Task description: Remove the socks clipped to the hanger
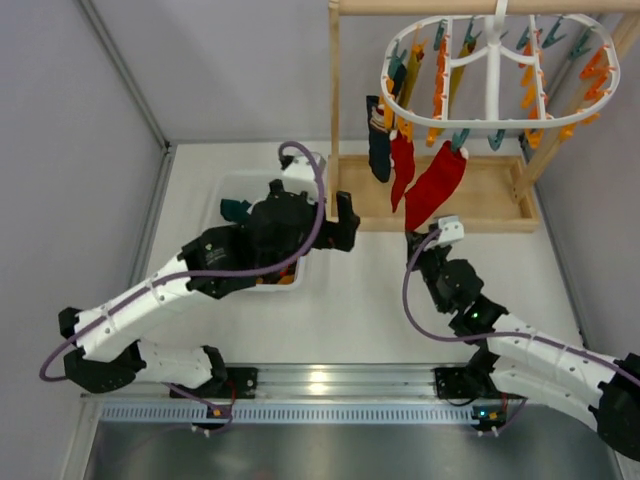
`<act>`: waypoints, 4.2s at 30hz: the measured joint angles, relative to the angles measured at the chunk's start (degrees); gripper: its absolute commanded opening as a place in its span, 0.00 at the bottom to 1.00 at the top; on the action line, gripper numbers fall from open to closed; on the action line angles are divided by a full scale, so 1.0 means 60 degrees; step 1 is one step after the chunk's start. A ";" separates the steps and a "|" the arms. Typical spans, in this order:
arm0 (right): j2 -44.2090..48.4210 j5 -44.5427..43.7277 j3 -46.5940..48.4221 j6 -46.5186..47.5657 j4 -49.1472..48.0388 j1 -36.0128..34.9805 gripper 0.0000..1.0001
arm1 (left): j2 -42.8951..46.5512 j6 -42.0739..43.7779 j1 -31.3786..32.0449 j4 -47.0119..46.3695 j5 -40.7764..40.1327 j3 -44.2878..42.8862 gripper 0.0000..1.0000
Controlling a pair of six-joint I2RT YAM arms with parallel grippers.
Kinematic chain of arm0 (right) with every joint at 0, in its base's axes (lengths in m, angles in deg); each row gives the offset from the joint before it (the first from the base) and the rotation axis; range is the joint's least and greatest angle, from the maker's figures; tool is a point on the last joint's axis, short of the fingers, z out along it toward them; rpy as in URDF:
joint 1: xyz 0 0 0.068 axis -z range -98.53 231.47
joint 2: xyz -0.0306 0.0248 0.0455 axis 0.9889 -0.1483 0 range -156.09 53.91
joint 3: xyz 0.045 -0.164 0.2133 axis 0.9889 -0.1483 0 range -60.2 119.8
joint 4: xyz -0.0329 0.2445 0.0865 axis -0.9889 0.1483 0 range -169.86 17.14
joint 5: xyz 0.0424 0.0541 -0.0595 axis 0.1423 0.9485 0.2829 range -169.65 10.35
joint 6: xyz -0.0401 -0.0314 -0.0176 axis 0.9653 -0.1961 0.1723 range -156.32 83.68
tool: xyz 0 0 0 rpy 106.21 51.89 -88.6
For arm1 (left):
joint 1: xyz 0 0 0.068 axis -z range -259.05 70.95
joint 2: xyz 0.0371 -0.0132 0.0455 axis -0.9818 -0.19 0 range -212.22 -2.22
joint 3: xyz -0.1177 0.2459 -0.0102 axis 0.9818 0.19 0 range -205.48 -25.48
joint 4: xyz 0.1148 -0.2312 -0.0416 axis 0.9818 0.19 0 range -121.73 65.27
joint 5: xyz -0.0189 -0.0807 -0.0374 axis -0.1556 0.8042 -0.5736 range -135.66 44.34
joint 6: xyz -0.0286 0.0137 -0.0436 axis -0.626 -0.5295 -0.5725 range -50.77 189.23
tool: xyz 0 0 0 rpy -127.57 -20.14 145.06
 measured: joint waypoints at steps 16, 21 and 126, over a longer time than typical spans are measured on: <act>-0.3461 -0.4233 0.2375 0.1297 0.0066 -0.3716 0.00 | -0.5588 0.4167 0.3727 -0.0215 -0.5803 -0.8247 0.99; -0.4178 -0.4692 0.3064 0.1832 0.0000 -0.4095 0.00 | -0.7453 0.5501 0.3705 -0.0186 -0.6164 -0.9672 0.99; -0.4288 0.1271 0.7435 0.0481 0.4058 -0.3475 0.00 | 0.2193 0.0437 0.0131 0.1381 -0.4233 0.0637 0.99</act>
